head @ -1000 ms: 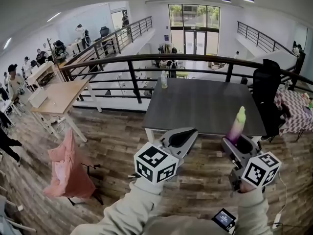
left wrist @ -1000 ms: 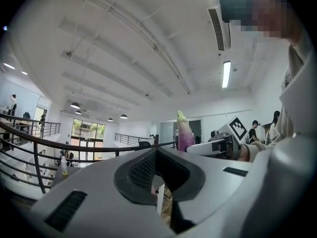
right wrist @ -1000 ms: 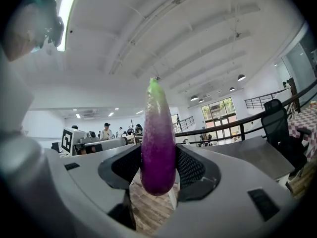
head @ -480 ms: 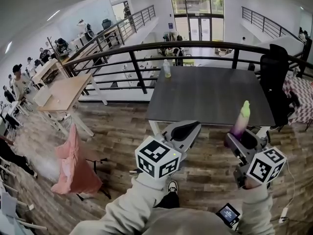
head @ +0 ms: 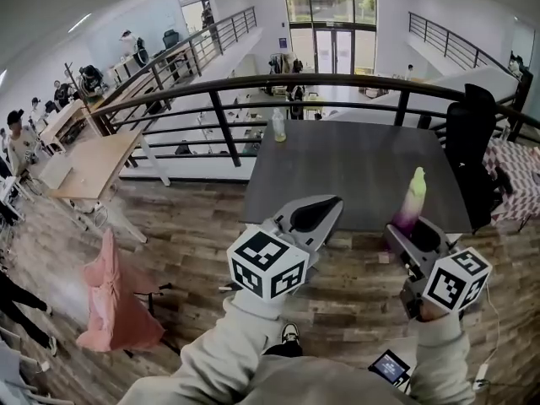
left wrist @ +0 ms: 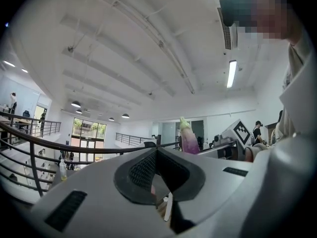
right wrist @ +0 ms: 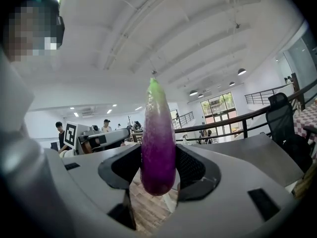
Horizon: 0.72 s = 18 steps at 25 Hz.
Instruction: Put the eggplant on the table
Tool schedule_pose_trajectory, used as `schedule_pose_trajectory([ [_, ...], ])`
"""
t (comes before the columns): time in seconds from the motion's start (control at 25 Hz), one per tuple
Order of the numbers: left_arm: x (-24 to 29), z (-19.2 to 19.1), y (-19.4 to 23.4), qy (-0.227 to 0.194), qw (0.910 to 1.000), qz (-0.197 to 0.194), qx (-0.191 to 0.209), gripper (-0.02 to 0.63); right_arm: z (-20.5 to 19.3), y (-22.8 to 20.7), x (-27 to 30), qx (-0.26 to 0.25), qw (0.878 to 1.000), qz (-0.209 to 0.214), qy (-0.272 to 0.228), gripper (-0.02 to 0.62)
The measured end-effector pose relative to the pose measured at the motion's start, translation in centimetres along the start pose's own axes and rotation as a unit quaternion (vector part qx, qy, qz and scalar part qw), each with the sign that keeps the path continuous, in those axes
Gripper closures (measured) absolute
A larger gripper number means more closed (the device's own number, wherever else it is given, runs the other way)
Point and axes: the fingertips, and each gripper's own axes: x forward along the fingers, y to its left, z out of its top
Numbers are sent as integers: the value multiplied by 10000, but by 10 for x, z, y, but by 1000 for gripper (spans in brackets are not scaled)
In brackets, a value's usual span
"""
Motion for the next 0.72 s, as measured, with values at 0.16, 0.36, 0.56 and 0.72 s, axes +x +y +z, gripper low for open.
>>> schedule_pose_trajectory([
  [0.16, 11, 9, 41, -70, 9999, 118, -63, 604, 14, -7, 35, -44, 10000, 3, 73, 367],
  [0.36, 19, 6, 91, 90, 9998, 168, 2, 604, 26, -17, 82, -14, 9999, -17, 115, 367],
  [0.56, 27, -2, 131, 135, 9999, 35, 101, 604, 23, -19, 129, -38, 9997, -14, 239, 367],
  [0.72, 26, -4, 161, 15, 9999, -105, 92, 604, 21, -25, 163, -69, 9996, -88, 276, 367],
])
